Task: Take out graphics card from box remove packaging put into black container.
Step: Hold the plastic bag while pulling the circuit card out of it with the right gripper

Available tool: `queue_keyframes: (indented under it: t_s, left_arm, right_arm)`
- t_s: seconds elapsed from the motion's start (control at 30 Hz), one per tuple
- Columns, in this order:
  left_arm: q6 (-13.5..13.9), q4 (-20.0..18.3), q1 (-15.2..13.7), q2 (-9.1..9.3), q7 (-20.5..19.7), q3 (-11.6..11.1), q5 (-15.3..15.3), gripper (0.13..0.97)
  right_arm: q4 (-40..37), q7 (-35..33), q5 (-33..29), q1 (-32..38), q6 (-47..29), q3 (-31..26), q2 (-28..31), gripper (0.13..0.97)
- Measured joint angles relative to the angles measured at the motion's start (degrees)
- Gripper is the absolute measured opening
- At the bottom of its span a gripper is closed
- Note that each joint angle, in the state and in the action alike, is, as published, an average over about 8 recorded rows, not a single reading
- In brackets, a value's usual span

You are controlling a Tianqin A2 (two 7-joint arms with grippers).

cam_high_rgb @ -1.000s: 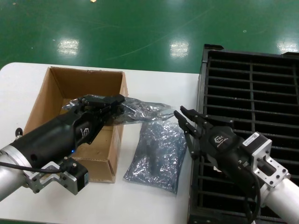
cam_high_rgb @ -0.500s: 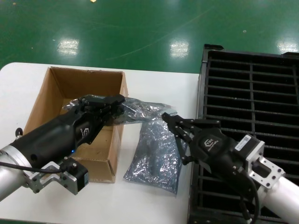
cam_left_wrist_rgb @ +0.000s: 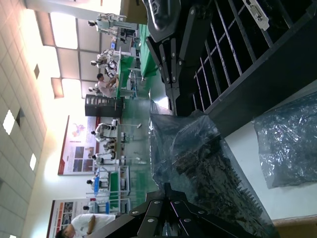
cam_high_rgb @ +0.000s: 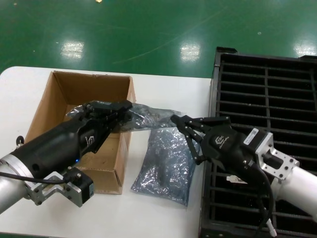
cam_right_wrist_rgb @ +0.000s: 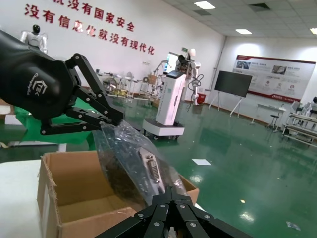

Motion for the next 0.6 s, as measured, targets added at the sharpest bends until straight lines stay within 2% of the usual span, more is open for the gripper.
queue_keyframes:
  t_s: [0.37, 0.6]
  left_arm:
    - [0.0, 0.0, 0.0, 0.0, 0.0, 0.0, 0.0, 0.14]
    - [0.0, 0.0, 0.0, 0.0, 0.0, 0.0, 0.0, 0.14]
  right_arm:
    - [-1.6, -1.2, -0.5, 3.2, -2.5, -0.3, 0.6, 0.134]
    - [-3.6, -3.5, 0.1, 6.2, -7.6, -1.5, 1.0, 0.134]
